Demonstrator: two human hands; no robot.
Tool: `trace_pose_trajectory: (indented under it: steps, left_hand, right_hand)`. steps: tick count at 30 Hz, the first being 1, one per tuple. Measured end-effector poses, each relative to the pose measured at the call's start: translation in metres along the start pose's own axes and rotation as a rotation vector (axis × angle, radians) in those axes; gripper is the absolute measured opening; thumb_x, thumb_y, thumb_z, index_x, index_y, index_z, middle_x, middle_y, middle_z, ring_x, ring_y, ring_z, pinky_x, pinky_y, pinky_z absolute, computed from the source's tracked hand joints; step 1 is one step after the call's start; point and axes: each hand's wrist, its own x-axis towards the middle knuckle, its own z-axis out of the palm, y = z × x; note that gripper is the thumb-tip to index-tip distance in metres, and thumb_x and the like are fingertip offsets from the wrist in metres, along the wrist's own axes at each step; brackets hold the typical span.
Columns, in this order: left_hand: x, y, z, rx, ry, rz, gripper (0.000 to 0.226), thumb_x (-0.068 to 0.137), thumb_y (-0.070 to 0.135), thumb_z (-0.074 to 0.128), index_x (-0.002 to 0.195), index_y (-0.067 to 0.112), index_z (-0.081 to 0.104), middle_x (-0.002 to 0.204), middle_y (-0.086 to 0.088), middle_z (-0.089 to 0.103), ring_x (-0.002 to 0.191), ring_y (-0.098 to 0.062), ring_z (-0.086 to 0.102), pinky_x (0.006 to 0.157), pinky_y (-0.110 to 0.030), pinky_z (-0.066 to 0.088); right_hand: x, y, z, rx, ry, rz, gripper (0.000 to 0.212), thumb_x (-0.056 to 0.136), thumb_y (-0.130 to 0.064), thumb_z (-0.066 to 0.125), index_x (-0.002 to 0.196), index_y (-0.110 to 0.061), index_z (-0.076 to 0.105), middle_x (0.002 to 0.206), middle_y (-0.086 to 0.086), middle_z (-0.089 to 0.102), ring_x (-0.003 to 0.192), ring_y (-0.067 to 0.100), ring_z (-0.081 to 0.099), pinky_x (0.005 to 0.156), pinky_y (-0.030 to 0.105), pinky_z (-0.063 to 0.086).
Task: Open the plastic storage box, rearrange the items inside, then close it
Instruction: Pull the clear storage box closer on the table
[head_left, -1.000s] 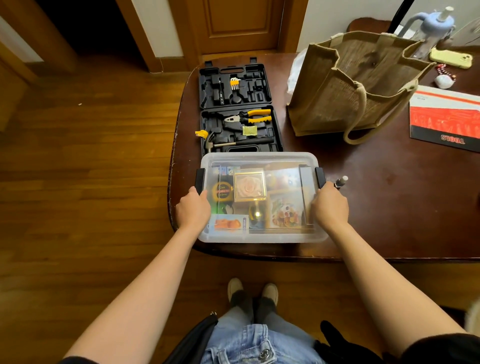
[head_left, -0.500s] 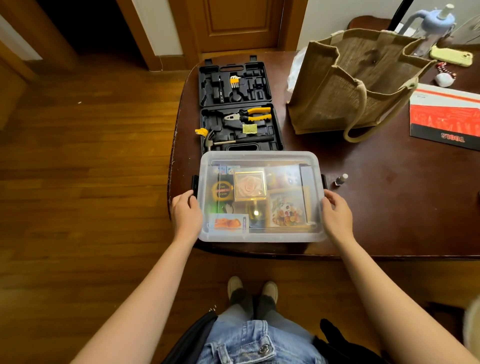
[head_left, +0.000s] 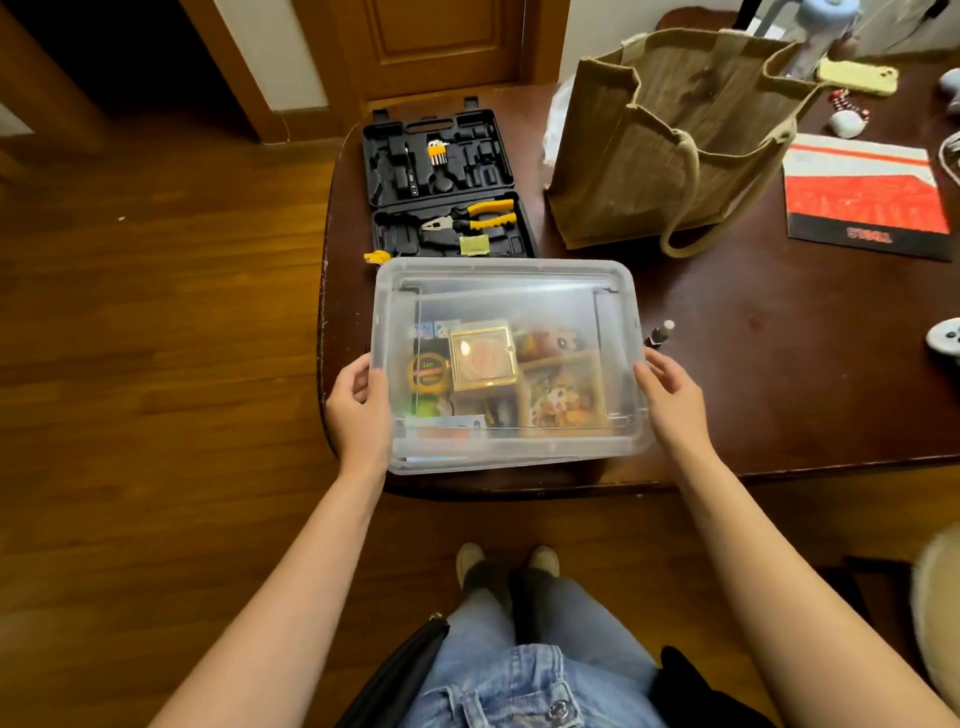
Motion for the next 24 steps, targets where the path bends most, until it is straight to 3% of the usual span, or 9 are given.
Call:
trace_pose_trajectory:
  steps: [2,4,9,13,15,19,22,24]
  left_hand:
    - [-0.001,0.010,0.004,-0.061,-0.092,0.005,0.033,0.092,0.008,0.056,0.124,0.016,0.058,0.099,-0.002,0.069,0.077,-0.003,0.066,0.067,-0.016,0.054]
    - [-0.004,0.020,0.011,-0.101,-0.189,-0.011,0.038,0.091,0.005,0.059,0.128,0.014,0.055,0.093,-0.001,0.071,0.067,-0.004,0.067,0.066,-0.018,0.056]
    - [-0.023,0.044,0.043,-0.234,-0.344,-0.045,0.035,0.087,0.009,0.066,0.119,0.022,0.061,0.095,-0.001,0.074,0.072,-0.012,0.069,0.077,-0.029,0.056]
    - [-0.054,0.060,0.095,-0.507,-0.422,-0.151,0.042,0.090,0.011,0.058,0.131,0.009,0.051,0.117,-0.014,0.065,0.092,-0.020,0.066,0.090,-0.039,0.051]
    - [-0.073,0.066,0.125,-0.632,-0.507,-0.214,0.051,0.085,0.022,0.058,0.133,0.008,0.048,0.116,-0.013,0.066,0.089,-0.023,0.067,0.088,-0.041,0.052]
    - [-0.122,0.068,0.197,-0.508,-0.660,-0.271,0.036,0.084,0.025,0.060,0.117,0.013,0.056,0.096,-0.005,0.073,0.077,-0.016,0.071,0.066,-0.026,0.058]
    - [-0.154,0.056,0.253,-0.296,-0.740,-0.285,0.020,0.094,0.014,0.056,0.113,0.013,0.057,0.102,-0.007,0.069,0.083,-0.017,0.068,0.072,-0.025,0.057]
    - [-0.170,0.047,0.283,-0.164,-0.775,-0.287,0.024,0.094,0.010,0.056,0.118,0.010,0.054,0.101,-0.009,0.066,0.083,-0.017,0.065,0.073,-0.024,0.056]
  right_hand:
    - [0.002,-0.005,-0.010,0.085,0.031,0.031,0.031,0.092,-0.022,0.058,0.121,-0.010,0.057,0.103,-0.003,0.063,0.082,0.000,0.060,0.059,0.002,0.045]
    - [0.004,-0.008,-0.021,0.229,0.020,0.110,0.031,0.091,-0.024,0.060,0.117,-0.008,0.055,0.088,-0.003,0.063,0.069,0.002,0.062,0.058,0.009,0.050]
    - [0.017,-0.001,-0.069,0.458,-0.095,0.309,0.012,0.091,-0.023,0.059,0.094,-0.011,0.061,0.077,0.001,0.061,0.069,0.013,0.056,0.070,0.025,0.048]
    - [0.035,0.012,-0.118,0.656,-0.068,0.409,0.014,0.096,-0.017,0.050,0.083,-0.015,0.057,0.056,-0.007,0.066,0.053,0.002,0.063,0.058,0.014,0.053]
    - [0.043,0.023,-0.142,0.743,-0.035,0.427,0.017,0.097,-0.016,0.047,0.082,-0.017,0.055,0.054,-0.008,0.064,0.050,0.000,0.062,0.052,0.011,0.050]
    - [0.057,0.049,-0.191,0.907,0.020,0.473,0.019,0.098,-0.017,0.045,0.081,-0.018,0.053,0.058,-0.009,0.063,0.055,0.002,0.061,0.060,0.012,0.051]
    - [0.068,0.066,-0.218,0.959,0.048,0.497,0.018,0.099,-0.013,0.043,0.083,-0.016,0.052,0.066,-0.006,0.065,0.062,0.004,0.064,0.066,0.015,0.053]
    - [0.073,0.078,-0.228,0.985,0.079,0.526,0.018,0.099,-0.007,0.041,0.085,-0.015,0.051,0.078,0.000,0.063,0.063,0.005,0.068,0.065,0.016,0.056]
